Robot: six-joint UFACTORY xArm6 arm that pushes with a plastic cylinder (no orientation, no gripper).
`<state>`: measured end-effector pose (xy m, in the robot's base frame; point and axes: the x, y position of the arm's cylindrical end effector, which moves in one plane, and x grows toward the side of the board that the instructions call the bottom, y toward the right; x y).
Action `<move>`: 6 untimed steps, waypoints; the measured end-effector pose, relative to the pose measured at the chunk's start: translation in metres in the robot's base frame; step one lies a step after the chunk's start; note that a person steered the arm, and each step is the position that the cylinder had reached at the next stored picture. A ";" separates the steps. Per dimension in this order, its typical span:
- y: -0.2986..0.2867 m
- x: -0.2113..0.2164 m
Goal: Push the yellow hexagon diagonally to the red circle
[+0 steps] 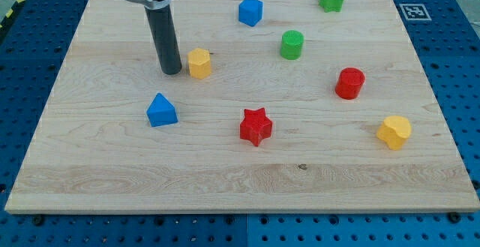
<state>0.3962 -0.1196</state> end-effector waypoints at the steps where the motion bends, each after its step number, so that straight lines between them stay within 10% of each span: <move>1: -0.002 -0.003; 6: 0.113 -0.007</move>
